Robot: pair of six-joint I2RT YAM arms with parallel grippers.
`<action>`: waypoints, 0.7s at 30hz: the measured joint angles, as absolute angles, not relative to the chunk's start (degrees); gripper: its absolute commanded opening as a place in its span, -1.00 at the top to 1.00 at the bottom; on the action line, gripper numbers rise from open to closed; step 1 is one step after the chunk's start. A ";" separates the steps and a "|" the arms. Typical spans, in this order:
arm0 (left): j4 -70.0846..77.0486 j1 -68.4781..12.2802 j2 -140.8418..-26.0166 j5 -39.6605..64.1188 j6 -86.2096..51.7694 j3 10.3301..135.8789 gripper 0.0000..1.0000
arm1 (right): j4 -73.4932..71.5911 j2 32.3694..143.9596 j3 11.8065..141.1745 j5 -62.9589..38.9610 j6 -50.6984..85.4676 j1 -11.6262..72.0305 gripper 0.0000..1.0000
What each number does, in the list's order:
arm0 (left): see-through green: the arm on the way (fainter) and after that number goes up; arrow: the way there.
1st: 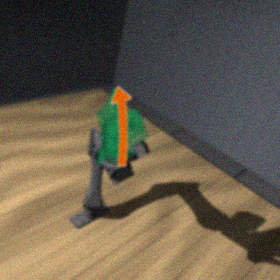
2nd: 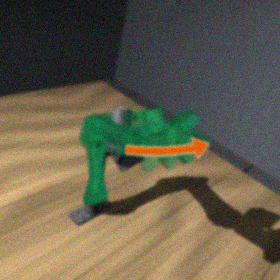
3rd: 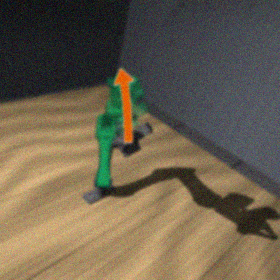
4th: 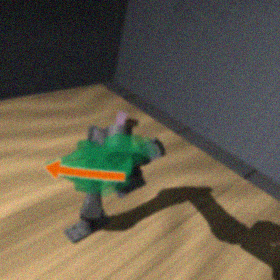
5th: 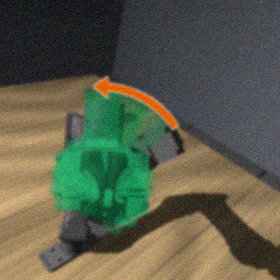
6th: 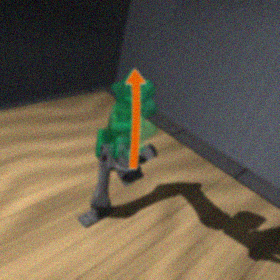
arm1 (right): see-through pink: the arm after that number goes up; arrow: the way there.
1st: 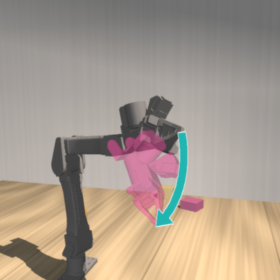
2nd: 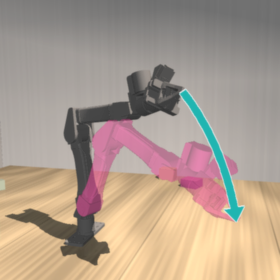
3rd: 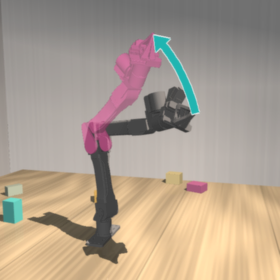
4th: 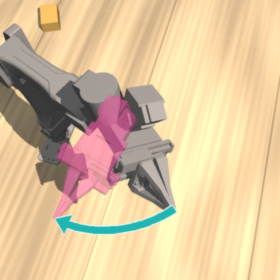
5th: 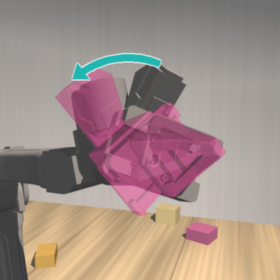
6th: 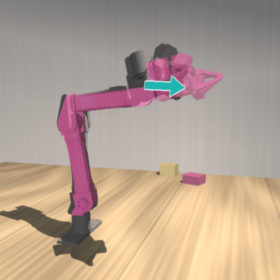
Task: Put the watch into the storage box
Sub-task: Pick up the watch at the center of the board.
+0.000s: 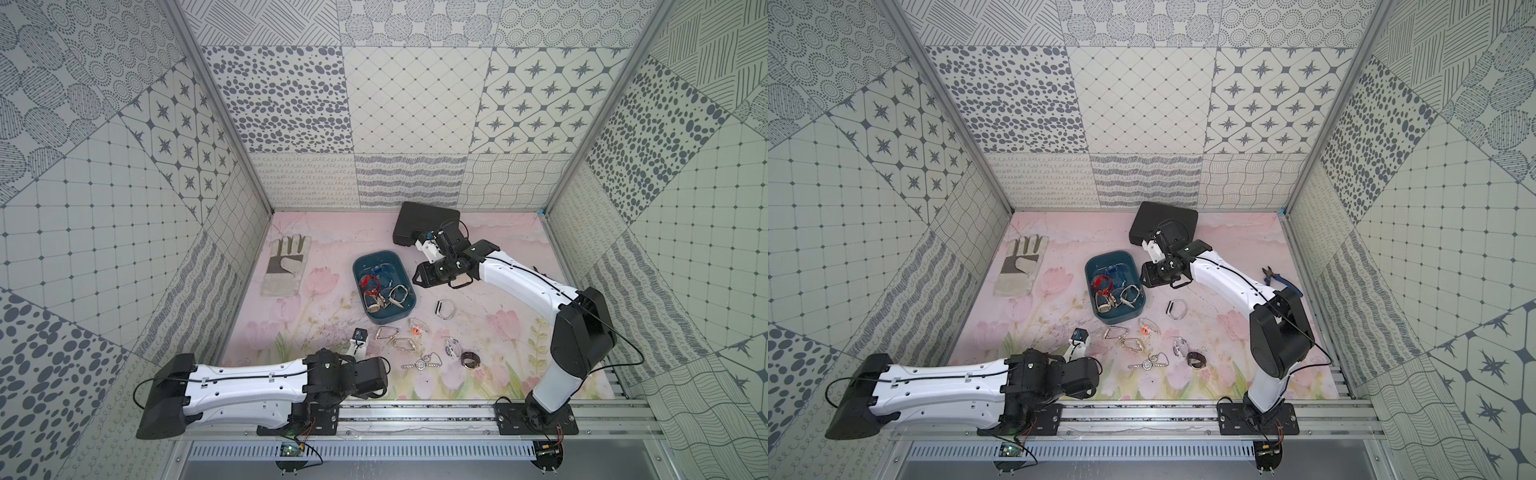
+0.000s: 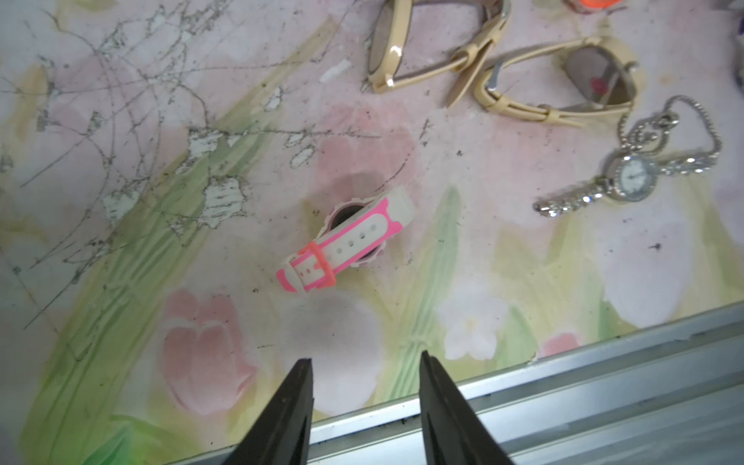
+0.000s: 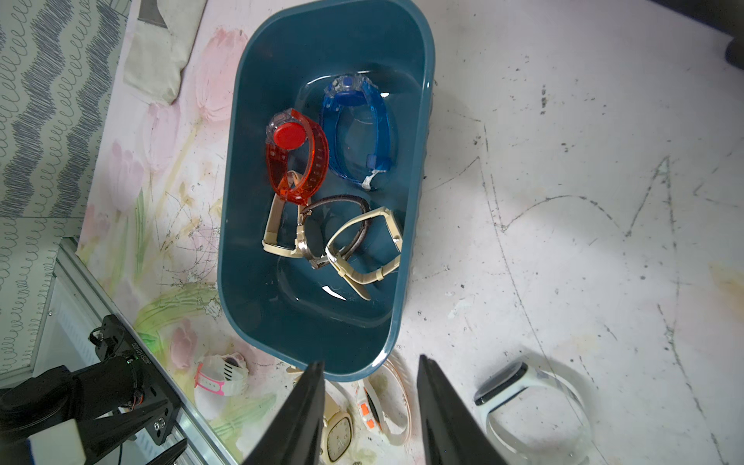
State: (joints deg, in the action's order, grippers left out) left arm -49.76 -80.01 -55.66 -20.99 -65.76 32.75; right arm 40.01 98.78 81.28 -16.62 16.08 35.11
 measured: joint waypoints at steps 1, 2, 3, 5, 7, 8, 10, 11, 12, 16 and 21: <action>-50.33 -80.40 -56.36 -21.69 -66.85 32.60 0.06 | 39.83 98.59 81.12 -16.67 16.08 35.11 0.15; -50.76 -80.64 -57.12 -22.44 -67.72 32.47 0.07 | 39.66 98.43 80.99 -16.71 16.08 35.11 0.14; -51.22 -80.82 -58.08 -23.33 -68.69 32.34 0.08 | 39.38 98.26 80.79 -16.78 16.05 35.11 0.15; -52.03 -80.95 -59.96 -24.82 -70.06 32.36 0.10 | 38.98 98.02 80.44 -16.99 16.05 35.11 0.14; -52.42 -80.95 -61.71 -26.28 -71.22 32.53 0.13 | 38.72 97.67 79.96 -17.19 16.05 35.11 0.14; -52.51 -80.79 -62.48 -26.70 -71.64 32.60 0.14 | 38.63 97.54 79.77 -17.37 16.05 35.11 0.14; -52.42 -79.77 -63.55 -27.31 -71.90 32.60 0.14 | 38.30 97.43 79.44 -17.56 16.05 35.11 0.14; -52.25 -79.22 -63.88 -27.62 -71.90 32.56 0.14 | 38.26 97.38 79.29 -17.61 16.03 35.11 0.14; -51.92 -78.65 -64.16 -27.79 -71.85 32.45 0.14 | 38.15 97.30 79.09 -17.63 16.01 35.11 0.14; -49.87 -76.69 -65.43 -28.10 -71.20 31.59 0.11 | 38.04 96.84 78.48 -17.63 15.92 35.00 0.14; -46.41 -75.90 -66.98 -28.40 -68.99 31.44 0.09 | 37.91 95.79 78.19 -17.63 15.88 34.92 0.14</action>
State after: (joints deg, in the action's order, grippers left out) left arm -46.41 -75.90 -66.98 -28.40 -68.99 31.44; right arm 37.91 95.79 78.19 -17.63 15.88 34.92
